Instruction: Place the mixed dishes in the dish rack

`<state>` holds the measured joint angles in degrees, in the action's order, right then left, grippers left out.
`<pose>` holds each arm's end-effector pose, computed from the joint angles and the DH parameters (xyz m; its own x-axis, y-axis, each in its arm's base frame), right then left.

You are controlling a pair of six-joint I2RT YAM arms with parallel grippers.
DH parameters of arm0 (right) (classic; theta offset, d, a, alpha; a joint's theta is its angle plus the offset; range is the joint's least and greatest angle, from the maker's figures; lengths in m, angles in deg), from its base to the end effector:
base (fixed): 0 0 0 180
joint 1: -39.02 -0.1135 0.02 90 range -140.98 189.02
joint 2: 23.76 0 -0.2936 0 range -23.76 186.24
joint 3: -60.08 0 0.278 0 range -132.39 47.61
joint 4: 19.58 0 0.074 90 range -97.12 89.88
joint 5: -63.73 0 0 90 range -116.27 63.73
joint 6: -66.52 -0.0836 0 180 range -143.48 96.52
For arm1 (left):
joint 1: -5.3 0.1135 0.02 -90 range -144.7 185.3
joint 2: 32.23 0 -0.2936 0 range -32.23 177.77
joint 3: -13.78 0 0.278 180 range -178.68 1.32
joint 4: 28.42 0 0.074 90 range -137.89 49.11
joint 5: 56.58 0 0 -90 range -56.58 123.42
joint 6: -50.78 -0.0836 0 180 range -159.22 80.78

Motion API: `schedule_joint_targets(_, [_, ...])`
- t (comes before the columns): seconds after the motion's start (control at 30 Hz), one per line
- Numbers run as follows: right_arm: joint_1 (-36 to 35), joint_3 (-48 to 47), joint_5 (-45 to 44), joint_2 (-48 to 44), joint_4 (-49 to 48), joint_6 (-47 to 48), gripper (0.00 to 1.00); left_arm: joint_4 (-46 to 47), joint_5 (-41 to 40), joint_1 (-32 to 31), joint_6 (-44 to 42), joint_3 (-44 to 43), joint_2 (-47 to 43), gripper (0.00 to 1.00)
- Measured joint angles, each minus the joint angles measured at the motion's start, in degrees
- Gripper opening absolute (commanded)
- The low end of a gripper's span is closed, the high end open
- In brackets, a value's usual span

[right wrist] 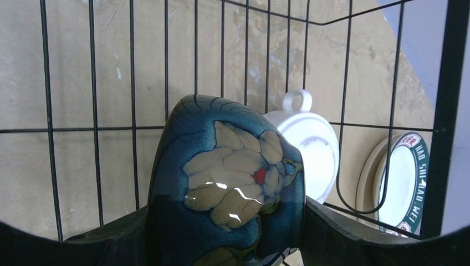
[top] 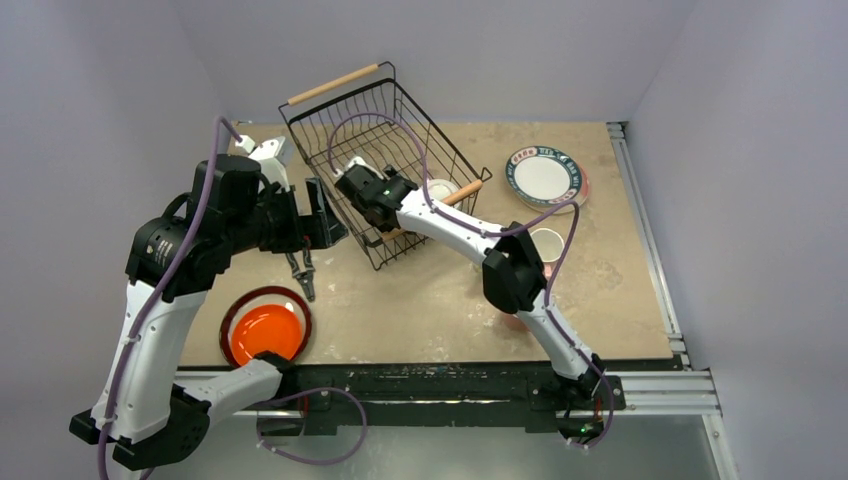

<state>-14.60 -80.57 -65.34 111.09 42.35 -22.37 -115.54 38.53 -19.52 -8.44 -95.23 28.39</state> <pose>0.3871 0.4366 0.2344 -0.4843 -0.6828 -0.5471 -0.4262 0.7302 -0.5340 0.1632 -0.0837 0.4788 -0.7341 -0.2221 -0.6417 0.1228 0.8860 -0.4471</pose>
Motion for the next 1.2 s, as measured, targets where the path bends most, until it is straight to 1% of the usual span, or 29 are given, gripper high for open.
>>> schedule_joint_targets(0.03, [-0.04,0.33,0.07,0.0,0.33,-0.02,0.04,0.02,0.0,0.0,0.0,0.0,0.0,0.92])
schedule_joint_targets(0.13, [-0.26,1.53,0.37,0.0,1.36,0.0,0.28,0.17,0.02,0.0,0.0,0.0,0.0,0.92])
schedule_joint_targets(0.3, [-0.37,2.21,1.38,0.0,2.4,-0.17,0.65,0.22,-0.02,0.0,0.0,0.0,0.0,0.93])
schedule_joint_targets(0.4, [-0.35,2.21,1.77,0.0,2.45,-0.2,0.81,0.2,-0.24,0.02,-0.04,0.0,0.0,0.93])
schedule_joint_targets(0.43, [-0.33,2.21,2.14,0.0,2.67,-0.15,0.84,0.2,-0.42,0.07,-0.07,0.0,0.0,0.93])
schedule_joint_targets(0.6, [-0.37,2.21,4.61,-0.31,3.63,-0.24,0.93,0.13,-0.87,0.44,-0.11,0.0,0.0,0.93])
schedule_joint_targets(0.67, [-0.37,2.21,5.92,-0.57,3.91,-0.57,0.98,-0.02,-0.96,0.44,-0.09,0.0,0.02,0.93])
schedule_joint_targets(0.83, [-0.26,2.21,11.61,-2.86,4.11,-2.82,0.98,-0.26,-1.7,0.63,0.0,0.0,0.02,0.93])
schedule_joint_targets(0.97, [-0.37,2.29,16.17,-6.86,3.78,-5.84,0.98,-0.55,-2.47,0.83,0.15,-0.02,0.02,0.93])
schedule_joint_targets(1.1, [-0.37,2.29,18.4,-10.54,3.65,-8.26,0.98,-0.74,-2.56,0.87,0.87,-0.02,0.0,0.93])
schedule_joint_targets(1.2, [-0.37,2.54,19.43,-11.89,2.56,-9.73,0.96,-0.72,-2.47,0.92,1.9,-0.02,-0.13,0.93])
